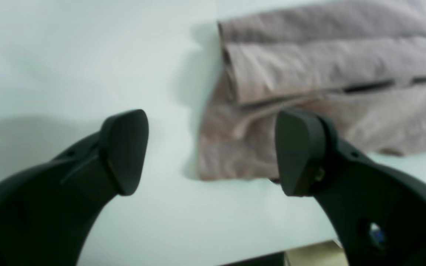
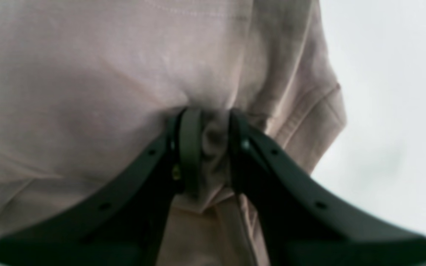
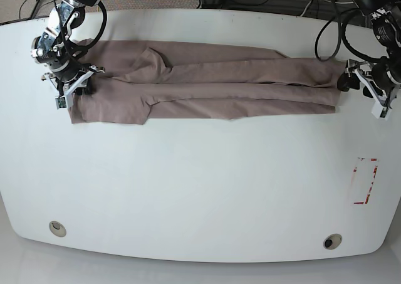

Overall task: Layout the t-shirt on the table in an organized manner, then fold the t-shirt properly
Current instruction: 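Grasp the folded shirt's ends with both grippers and pull them apart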

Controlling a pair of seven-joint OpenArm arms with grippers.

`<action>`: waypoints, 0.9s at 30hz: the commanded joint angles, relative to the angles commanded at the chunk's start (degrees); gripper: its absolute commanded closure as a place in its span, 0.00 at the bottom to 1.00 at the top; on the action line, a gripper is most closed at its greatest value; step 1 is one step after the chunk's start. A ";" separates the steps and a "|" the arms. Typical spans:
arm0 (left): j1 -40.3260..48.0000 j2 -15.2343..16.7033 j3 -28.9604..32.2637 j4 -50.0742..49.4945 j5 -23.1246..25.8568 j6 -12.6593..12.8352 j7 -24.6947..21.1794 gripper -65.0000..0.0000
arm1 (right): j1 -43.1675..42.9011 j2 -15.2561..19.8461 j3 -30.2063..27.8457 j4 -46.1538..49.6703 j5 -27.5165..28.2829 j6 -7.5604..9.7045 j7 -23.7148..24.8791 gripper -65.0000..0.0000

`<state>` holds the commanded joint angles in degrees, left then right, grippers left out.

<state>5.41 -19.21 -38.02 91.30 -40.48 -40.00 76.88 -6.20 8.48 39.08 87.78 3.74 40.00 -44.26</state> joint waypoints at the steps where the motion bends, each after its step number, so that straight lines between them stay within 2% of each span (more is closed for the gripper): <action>1: 0.00 0.09 -0.09 -1.14 0.00 0.00 -0.09 0.22 | 0.00 0.00 0.00 0.00 0.00 0.00 0.09 0.82; 5: -0.18 0.09 -0.18 -5.63 0.09 0.00 -0.62 0.22 | 0.00 0.00 0.00 0.00 0.00 0.00 0.09 0.82; 10: -0.18 0.09 0.53 -9.05 0.09 0.00 -4.13 0.22 | 0.00 0.00 0.00 0.00 0.00 0.00 0.09 0.82; 18: -0.26 0.53 6.15 -9.23 0.00 0.00 -4.31 0.22 | 0.00 -0.09 0.00 0.00 0.00 0.00 0.09 0.82; 24: -0.26 2.64 7.47 -9.23 0.00 0.00 -4.48 0.22 | 0.00 -1.23 0.00 0.00 0.00 0.00 0.09 0.82; 26: -0.26 3.16 7.47 -9.23 0.00 0.00 -4.48 0.25 | 0.00 -1.32 0.00 0.00 0.00 0.00 0.09 0.82; 27: -0.26 3.43 7.47 -9.23 0.09 0.00 -4.48 0.31 | 0.00 -1.49 0.00 0.00 0.00 0.00 0.09 0.82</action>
<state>5.14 -15.78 -30.55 82.07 -40.40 -40.00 72.40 -6.20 6.99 39.08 87.78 3.74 40.00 -44.18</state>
